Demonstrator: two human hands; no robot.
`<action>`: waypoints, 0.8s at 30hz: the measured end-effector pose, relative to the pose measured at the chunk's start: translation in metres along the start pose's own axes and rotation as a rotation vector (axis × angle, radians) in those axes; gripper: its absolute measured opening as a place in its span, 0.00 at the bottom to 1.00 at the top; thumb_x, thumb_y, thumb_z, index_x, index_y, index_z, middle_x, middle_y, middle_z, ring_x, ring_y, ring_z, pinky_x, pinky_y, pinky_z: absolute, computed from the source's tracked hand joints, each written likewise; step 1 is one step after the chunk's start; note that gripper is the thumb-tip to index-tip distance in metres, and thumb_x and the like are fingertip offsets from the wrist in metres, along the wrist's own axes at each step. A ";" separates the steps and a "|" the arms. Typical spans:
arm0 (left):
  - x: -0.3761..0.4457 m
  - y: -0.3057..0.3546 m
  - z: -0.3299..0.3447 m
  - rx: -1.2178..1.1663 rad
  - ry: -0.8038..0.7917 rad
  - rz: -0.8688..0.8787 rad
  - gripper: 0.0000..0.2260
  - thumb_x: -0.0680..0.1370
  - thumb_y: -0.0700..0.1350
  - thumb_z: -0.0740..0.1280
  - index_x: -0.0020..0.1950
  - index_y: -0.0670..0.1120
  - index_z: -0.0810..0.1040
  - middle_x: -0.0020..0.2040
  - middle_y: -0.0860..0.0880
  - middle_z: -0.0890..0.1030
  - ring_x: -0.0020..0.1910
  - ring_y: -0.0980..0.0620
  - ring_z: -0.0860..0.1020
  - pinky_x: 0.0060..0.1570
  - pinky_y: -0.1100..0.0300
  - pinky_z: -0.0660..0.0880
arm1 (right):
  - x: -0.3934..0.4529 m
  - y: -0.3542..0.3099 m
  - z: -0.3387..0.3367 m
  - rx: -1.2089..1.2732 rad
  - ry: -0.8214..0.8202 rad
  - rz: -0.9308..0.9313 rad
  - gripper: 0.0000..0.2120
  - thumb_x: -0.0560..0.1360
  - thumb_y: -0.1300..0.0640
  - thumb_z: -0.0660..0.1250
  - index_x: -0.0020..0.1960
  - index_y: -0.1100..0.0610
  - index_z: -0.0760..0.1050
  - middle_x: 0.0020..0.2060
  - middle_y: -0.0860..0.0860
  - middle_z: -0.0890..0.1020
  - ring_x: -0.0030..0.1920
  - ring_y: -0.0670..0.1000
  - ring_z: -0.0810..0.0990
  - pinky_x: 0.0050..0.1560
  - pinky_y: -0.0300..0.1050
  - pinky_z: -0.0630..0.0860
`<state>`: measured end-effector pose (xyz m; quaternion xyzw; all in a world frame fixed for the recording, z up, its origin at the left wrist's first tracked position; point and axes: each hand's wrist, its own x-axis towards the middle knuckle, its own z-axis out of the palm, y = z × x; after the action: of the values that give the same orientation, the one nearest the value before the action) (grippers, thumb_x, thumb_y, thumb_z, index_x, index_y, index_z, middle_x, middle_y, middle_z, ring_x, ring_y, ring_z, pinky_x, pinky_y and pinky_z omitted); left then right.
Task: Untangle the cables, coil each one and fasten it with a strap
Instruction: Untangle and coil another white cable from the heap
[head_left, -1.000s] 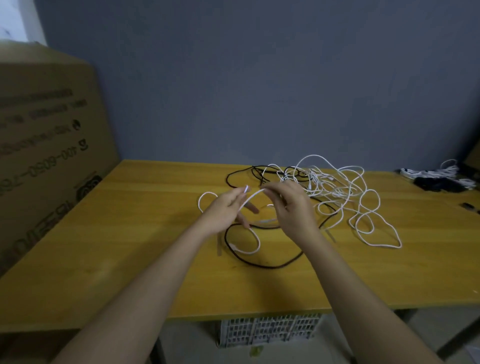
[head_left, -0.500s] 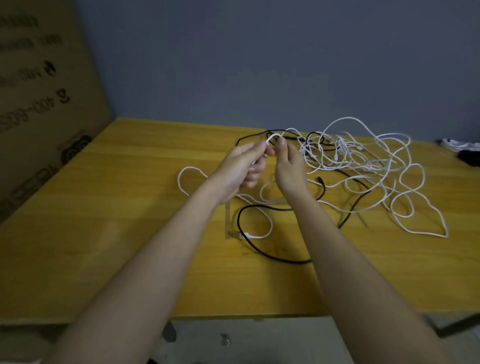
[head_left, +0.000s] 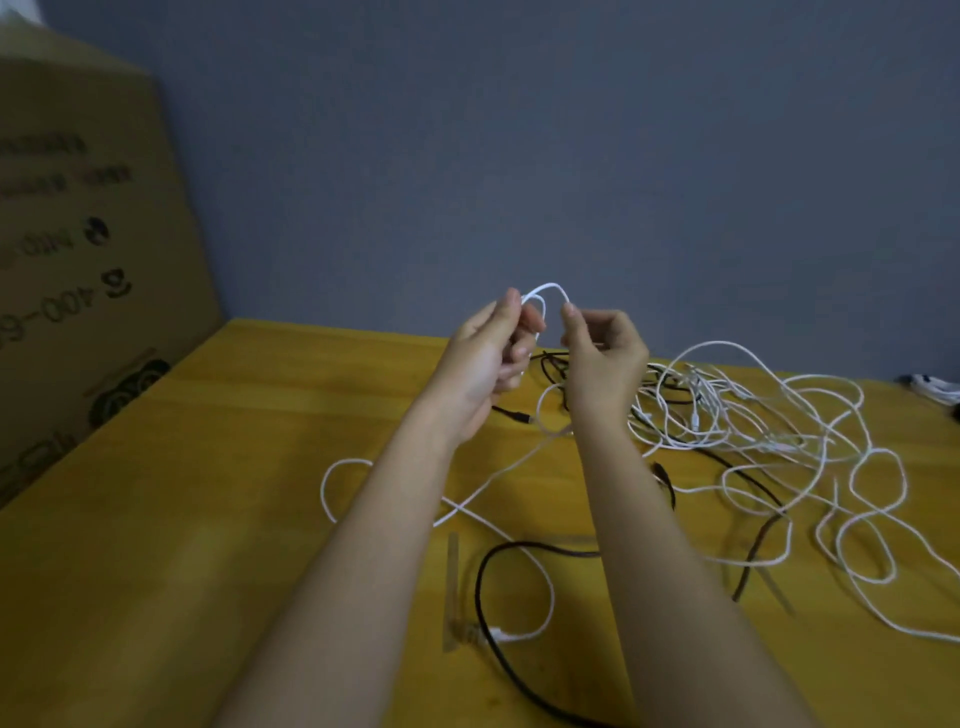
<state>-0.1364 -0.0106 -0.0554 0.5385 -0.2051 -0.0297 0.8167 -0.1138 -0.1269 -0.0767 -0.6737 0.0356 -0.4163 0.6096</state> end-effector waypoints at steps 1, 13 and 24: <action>0.002 -0.003 -0.003 0.003 -0.001 0.010 0.16 0.84 0.51 0.52 0.41 0.46 0.71 0.26 0.54 0.66 0.21 0.60 0.58 0.22 0.69 0.54 | 0.001 0.002 0.002 0.006 -0.028 -0.002 0.08 0.75 0.54 0.70 0.38 0.49 0.76 0.34 0.47 0.81 0.38 0.47 0.80 0.40 0.37 0.75; 0.015 -0.016 -0.035 -0.149 0.167 0.151 0.13 0.84 0.47 0.52 0.51 0.45 0.74 0.30 0.54 0.75 0.23 0.58 0.66 0.24 0.68 0.63 | -0.017 0.045 0.023 -0.102 -0.697 0.128 0.12 0.80 0.63 0.60 0.61 0.59 0.77 0.34 0.52 0.79 0.30 0.47 0.74 0.32 0.37 0.72; 0.017 -0.027 -0.064 0.256 0.287 0.262 0.07 0.85 0.46 0.49 0.56 0.52 0.66 0.57 0.51 0.77 0.49 0.54 0.82 0.55 0.62 0.76 | -0.026 0.031 0.019 -0.434 -1.088 -0.055 0.10 0.76 0.59 0.69 0.56 0.51 0.81 0.34 0.40 0.76 0.34 0.36 0.73 0.37 0.29 0.66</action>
<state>-0.0922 0.0294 -0.0957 0.6054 -0.1572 0.1796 0.7593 -0.1047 -0.1049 -0.1151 -0.9006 -0.2155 -0.0097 0.3773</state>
